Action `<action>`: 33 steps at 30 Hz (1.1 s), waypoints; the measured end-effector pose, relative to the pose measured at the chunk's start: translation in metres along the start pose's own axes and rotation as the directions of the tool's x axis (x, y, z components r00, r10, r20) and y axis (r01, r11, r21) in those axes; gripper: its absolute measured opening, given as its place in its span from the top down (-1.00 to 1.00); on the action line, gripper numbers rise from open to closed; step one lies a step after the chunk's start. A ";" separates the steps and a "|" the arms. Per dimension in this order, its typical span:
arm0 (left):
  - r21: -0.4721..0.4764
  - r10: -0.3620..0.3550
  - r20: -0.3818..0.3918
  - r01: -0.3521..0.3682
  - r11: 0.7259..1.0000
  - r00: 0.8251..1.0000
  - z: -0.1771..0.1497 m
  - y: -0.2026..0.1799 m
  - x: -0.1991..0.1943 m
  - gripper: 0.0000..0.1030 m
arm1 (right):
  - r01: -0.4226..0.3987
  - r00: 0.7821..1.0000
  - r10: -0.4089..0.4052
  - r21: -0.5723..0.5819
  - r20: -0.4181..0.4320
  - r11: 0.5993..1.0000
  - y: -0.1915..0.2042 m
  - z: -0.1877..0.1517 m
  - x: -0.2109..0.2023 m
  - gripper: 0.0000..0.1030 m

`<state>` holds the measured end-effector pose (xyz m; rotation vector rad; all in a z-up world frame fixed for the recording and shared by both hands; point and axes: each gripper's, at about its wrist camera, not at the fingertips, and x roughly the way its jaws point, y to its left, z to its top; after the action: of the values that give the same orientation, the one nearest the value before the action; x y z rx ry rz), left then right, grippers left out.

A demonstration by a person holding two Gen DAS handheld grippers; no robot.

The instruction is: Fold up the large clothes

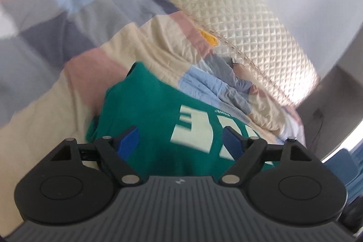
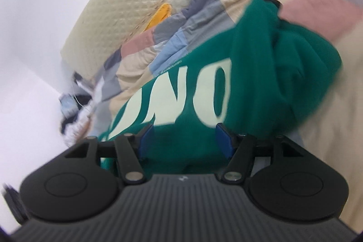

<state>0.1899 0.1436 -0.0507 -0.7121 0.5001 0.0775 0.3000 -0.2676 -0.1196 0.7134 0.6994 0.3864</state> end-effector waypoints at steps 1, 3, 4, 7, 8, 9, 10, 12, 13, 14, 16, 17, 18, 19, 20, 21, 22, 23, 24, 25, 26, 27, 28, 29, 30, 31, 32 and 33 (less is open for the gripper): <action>-0.057 -0.003 -0.011 0.003 0.998 1.000 -0.002 0.006 -0.006 -0.75 | -0.006 1.000 0.007 0.039 -0.005 0.999 -0.003 -0.002 -0.003 -0.23; -0.177 -0.031 -0.041 0.024 0.984 0.999 -0.007 0.020 -0.011 -0.85 | -0.028 1.000 0.028 0.102 0.003 0.994 -0.009 -0.005 -0.006 -0.53; -0.224 -0.052 -0.056 0.038 0.974 0.997 -0.008 0.026 -0.009 -0.86 | -0.038 0.999 0.037 0.128 0.017 0.991 -0.011 -0.006 -0.007 -0.76; -0.344 -0.116 -0.095 0.077 0.936 0.989 -0.017 0.043 0.004 -0.88 | -0.011 1.000 0.007 0.190 0.019 0.982 -0.019 -0.009 -0.005 -0.82; -0.367 -0.123 -0.104 0.077 0.927 0.987 -0.020 0.048 0.010 -0.88 | -0.010 1.000 0.008 0.213 0.012 0.977 -0.023 -0.010 -0.002 -0.81; -0.385 -0.122 -0.112 0.070 0.920 0.986 -0.023 0.051 0.015 -0.89 | -0.008 1.000 0.006 0.240 0.009 0.971 -0.029 -0.012 0.001 -0.80; -0.412 -0.118 -0.121 0.058 0.909 0.986 -0.026 0.056 0.022 -0.89 | 0.000 1.000 -0.001 0.271 0.005 0.963 -0.035 -0.012 0.003 -0.81; -0.452 -0.120 -0.136 0.046 0.891 0.983 -0.031 0.062 0.036 -0.92 | 0.006 1.000 -0.010 0.334 0.011 0.942 -0.047 -0.014 0.007 -0.82; -0.465 -0.122 -0.147 0.041 0.884 0.982 -0.034 0.065 0.044 -0.93 | 0.001 1.000 -0.009 0.360 0.021 0.933 -0.053 -0.015 0.008 -0.82; -0.476 -0.122 -0.157 0.034 0.879 0.980 -0.037 0.068 0.051 -0.95 | -0.003 0.999 -0.010 0.378 0.030 0.926 -0.057 -0.015 0.011 -0.82; -0.504 -0.131 -0.152 0.037 0.863 0.980 -0.041 0.075 0.064 -1.00 | -0.005 0.999 -0.016 0.406 0.048 0.914 -0.064 -0.013 0.016 -0.82; -0.523 -0.142 -0.141 0.048 0.851 0.980 -0.044 0.078 0.068 -1.00 | -0.009 0.998 -0.017 0.423 0.059 0.906 -0.068 -0.013 0.019 -0.82; -0.529 -0.147 -0.132 0.056 0.847 0.980 -0.046 0.078 0.070 -1.00 | -0.013 0.998 -0.017 0.440 0.065 0.898 -0.071 -0.012 0.023 -0.83; -0.524 -0.151 -0.119 0.066 0.849 0.981 -0.046 0.078 0.072 -1.00 | -0.018 0.997 -0.017 0.457 0.072 0.889 -0.074 -0.012 0.027 -0.82; -0.516 -0.151 -0.110 0.074 0.853 0.982 -0.046 0.078 0.073 -1.00 | -0.018 0.997 -0.020 0.471 0.076 0.882 -0.078 -0.011 0.031 -0.80; -0.513 -0.152 -0.100 0.080 0.854 0.983 -0.046 0.078 0.075 -1.00 | -0.021 0.996 -0.021 0.480 0.082 0.877 -0.080 -0.010 0.035 -0.80; -0.517 -0.157 -0.089 0.089 0.851 0.984 -0.046 0.079 0.078 -1.00 | -0.027 0.995 -0.020 0.485 0.093 0.874 -0.083 -0.009 0.039 -0.80; -0.522 -0.161 -0.080 0.097 0.848 0.984 -0.046 0.079 0.081 -1.00 | -0.033 0.994 -0.020 0.487 0.104 0.873 -0.084 -0.007 0.042 -0.80; -0.526 -0.163 -0.070 0.102 0.844 0.984 -0.044 0.081 0.082 -1.00 | -0.039 0.993 -0.019 0.490 0.114 0.871 -0.085 -0.005 0.044 -0.82; -0.528 -0.163 -0.053 0.111 0.842 0.985 -0.043 0.082 0.083 -1.00 | -0.048 0.992 -0.015 0.495 0.122 0.868 -0.088 -0.003 0.046 -0.84; -0.524 -0.166 -0.039 0.122 0.843 0.985 -0.040 0.083 0.083 -1.00 | -0.056 0.992 -0.011 0.502 0.129 0.863 -0.089 -0.002 0.047 -0.84; -0.514 -0.174 -0.030 0.134 0.847 0.984 -0.037 0.082 0.083 -1.00 | -0.065 0.991 -0.006 0.510 0.135 0.858 -0.090 -0.001 0.049 -0.84; -0.505 -0.186 -0.020 0.151 0.850 0.982 -0.035 0.082 0.082 -1.00 | -0.078 0.990 0.004 0.516 0.142 0.853 -0.091 0.001 0.050 -0.84; -0.498 -0.205 -0.006 0.175 0.849 0.979 -0.034 0.081 0.081 -1.00 | -0.094 0.988 0.017 0.517 0.153 0.851 -0.092 0.001 0.050 -0.84; -0.494 -0.220 0.005 0.194 0.848 0.975 -0.032 0.081 0.080 -1.00 | -0.113 0.986 0.030 0.515 0.166 0.850 -0.091 0.002 0.050 -0.84; -0.494 -0.234 0.016 0.211 0.843 0.972 -0.031 0.081 0.080 -1.00 | -0.132 0.983 0.044 0.512 0.181 0.849 -0.090 0.004 0.048 -0.84; -0.506 -0.244 0.023 0.222 0.834 0.970 -0.030 0.082 0.080 -1.00 | -0.149 0.980 0.056 0.509 0.193 0.848 -0.090 0.004 0.049 -0.84; -0.520 -0.250 0.028 0.227 0.824 0.968 -0.030 0.084 0.080 -1.00 | -0.159 0.978 0.064 0.505 0.201 0.848 -0.088 0.004 0.050 -0.84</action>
<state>0.2279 0.1805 -0.1584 -1.3101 0.4268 -0.0415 0.3457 -0.3042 -0.2022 1.2943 0.5955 0.2330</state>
